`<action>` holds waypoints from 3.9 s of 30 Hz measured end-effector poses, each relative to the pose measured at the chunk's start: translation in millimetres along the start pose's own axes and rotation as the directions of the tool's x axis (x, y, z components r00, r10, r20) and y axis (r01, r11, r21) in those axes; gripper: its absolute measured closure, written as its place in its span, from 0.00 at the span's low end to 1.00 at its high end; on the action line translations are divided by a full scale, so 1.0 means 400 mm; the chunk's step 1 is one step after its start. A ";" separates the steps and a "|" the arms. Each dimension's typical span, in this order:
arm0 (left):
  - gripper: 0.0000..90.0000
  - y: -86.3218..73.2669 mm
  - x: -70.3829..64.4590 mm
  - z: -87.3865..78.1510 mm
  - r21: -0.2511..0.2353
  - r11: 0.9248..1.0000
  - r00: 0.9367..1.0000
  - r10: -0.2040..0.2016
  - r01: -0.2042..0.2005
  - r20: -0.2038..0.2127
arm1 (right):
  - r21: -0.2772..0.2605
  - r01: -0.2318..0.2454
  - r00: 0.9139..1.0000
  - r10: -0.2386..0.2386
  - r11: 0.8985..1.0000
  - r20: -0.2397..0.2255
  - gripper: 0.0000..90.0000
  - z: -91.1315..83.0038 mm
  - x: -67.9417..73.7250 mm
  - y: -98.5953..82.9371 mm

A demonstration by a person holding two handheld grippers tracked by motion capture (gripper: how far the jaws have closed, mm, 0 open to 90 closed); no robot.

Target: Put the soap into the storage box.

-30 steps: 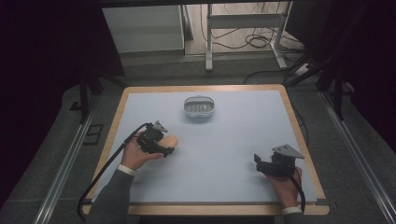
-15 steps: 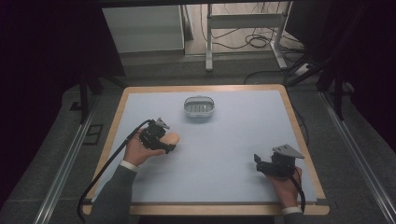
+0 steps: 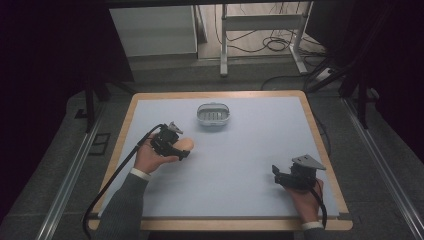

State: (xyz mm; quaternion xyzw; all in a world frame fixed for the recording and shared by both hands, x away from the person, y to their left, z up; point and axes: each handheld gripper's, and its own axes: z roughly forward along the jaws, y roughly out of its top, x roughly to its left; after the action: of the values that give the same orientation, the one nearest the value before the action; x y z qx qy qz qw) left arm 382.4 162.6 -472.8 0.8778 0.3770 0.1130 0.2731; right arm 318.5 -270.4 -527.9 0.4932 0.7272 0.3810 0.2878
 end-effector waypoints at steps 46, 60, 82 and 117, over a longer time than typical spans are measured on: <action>0.36 0.109 0.033 0.036 -0.001 1.000 1.000 0.001 -0.001 0.004 | 0.000 0.000 1.000 0.000 1.000 0.002 0.09 0.000 0.000 0.000; 0.36 0.136 0.050 0.050 0.017 1.000 1.000 0.011 -0.011 0.004 | 0.001 -0.001 1.000 0.001 1.000 0.001 0.09 0.000 0.000 0.000; 0.36 0.200 0.047 0.057 0.004 0.999 0.999 0.049 -0.049 -0.002 | 0.000 0.003 1.000 -0.003 1.000 0.004 0.09 0.000 0.001 0.000; 0.36 0.299 0.070 0.104 0.018 0.997 0.997 0.069 -0.069 0.022 | -0.003 -0.002 1.000 0.002 1.000 0.003 0.10 -0.001 0.000 -0.001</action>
State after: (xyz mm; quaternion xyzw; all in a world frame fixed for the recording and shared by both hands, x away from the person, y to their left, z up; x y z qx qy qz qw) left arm 490.4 98.8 -440.0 0.8940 0.3446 0.1095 0.2647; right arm 318.3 -270.7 -528.0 0.4941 0.7257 0.3815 0.2894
